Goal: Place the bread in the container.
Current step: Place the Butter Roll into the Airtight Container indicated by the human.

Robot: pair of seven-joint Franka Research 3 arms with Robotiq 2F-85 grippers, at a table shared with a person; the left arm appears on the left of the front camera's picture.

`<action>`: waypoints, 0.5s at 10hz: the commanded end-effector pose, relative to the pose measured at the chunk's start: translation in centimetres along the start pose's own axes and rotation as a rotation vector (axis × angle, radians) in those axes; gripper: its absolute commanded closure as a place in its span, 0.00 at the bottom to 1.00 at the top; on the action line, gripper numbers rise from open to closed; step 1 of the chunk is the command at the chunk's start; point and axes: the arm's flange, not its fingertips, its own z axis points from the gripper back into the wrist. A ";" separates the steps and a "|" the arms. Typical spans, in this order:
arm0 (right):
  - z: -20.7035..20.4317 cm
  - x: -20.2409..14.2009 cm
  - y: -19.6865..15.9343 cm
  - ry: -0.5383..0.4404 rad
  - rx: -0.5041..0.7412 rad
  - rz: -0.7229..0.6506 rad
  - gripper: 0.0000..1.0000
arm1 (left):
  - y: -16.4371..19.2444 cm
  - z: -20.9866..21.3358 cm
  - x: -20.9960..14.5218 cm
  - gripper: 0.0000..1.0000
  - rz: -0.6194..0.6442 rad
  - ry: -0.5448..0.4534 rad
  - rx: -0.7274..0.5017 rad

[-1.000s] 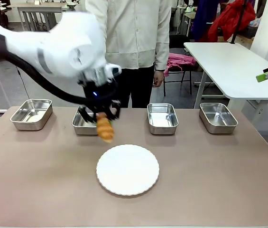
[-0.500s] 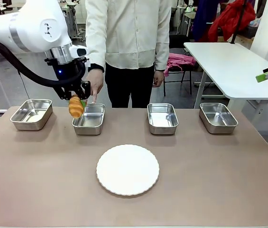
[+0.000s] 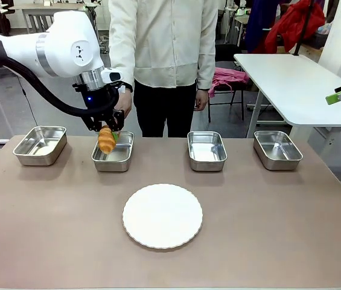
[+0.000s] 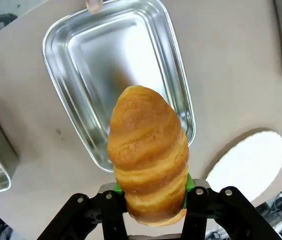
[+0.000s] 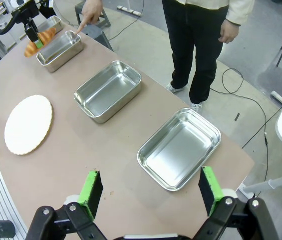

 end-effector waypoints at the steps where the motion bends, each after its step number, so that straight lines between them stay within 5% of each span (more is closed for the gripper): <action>1: 0.0 0.2 -0.1 -0.023 0.005 0.003 0.00 | 0.0 0.5 -1.0 0.59 -0.003 -0.001 -0.010; 5: 0.0 0.2 -0.1 -0.023 0.005 0.003 0.00 | 1.7 -1.1 3.3 0.59 -0.068 0.018 -0.054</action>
